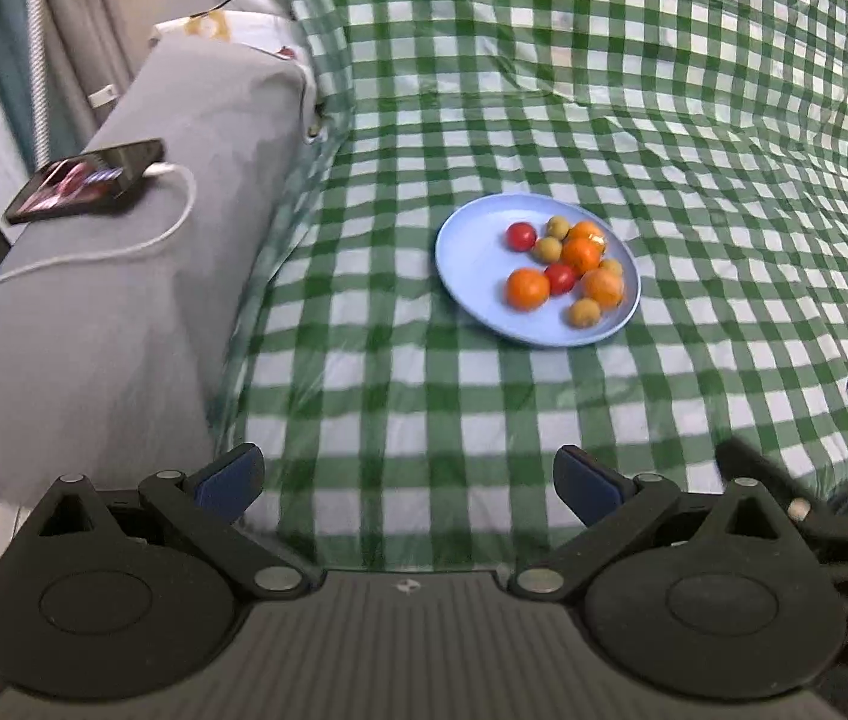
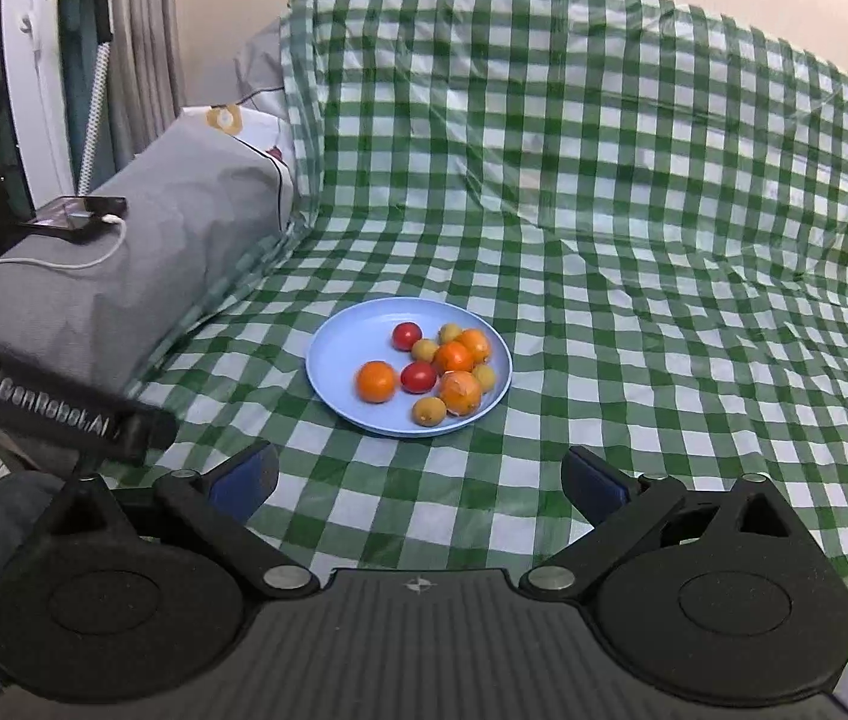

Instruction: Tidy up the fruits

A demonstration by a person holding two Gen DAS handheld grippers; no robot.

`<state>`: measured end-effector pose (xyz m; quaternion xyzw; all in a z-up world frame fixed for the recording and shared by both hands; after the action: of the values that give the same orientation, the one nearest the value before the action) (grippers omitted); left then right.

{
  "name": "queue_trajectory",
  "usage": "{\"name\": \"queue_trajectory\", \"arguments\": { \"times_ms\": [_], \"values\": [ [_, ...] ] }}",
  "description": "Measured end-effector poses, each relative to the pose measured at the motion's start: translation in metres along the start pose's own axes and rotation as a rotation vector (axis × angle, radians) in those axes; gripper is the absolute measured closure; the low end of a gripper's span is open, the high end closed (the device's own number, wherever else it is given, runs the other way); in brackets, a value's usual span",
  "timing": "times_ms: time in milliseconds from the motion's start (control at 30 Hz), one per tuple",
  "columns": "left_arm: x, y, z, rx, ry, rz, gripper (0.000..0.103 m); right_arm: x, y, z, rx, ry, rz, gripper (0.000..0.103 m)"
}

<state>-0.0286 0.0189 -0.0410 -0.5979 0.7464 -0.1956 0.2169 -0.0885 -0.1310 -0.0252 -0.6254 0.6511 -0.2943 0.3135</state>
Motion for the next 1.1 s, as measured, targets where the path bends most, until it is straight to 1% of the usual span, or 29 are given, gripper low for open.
{"name": "queue_trajectory", "arguments": {
  "times_ms": [133,233,367,733,1100],
  "values": [
    [-0.004,0.011,-0.012,0.018,-0.023,0.014,0.0,-0.005,0.002,-0.014,0.02,-0.001,-0.01,0.003],
    [-0.003,0.013,-0.02,0.038,-0.03,0.012,0.0,-0.008,0.003,-0.022,0.037,0.0,-0.017,0.001],
    [0.0,0.013,-0.027,0.057,-0.028,0.021,0.0,-0.01,0.006,-0.032,0.052,0.006,-0.03,0.001],
    [0.003,0.014,-0.036,0.081,-0.023,0.029,0.0,-0.01,0.011,-0.042,0.069,0.026,-0.036,0.001],
    [0.002,0.013,-0.037,0.083,-0.021,0.026,0.0,-0.011,0.009,-0.044,0.076,0.043,-0.035,0.001]
  ]
}}
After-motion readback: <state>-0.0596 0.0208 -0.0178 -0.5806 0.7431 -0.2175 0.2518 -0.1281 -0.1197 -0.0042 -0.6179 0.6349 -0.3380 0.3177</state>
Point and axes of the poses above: each gripper's, at about its wrist camera, not at the fingertips, and z roughly the way its jaws point, x to its right, y to its underside, the point moved 1 cm from there along z, roughly the way its jaws point, and after that the axes turned 1 degree about y, right-handed, at the moved point
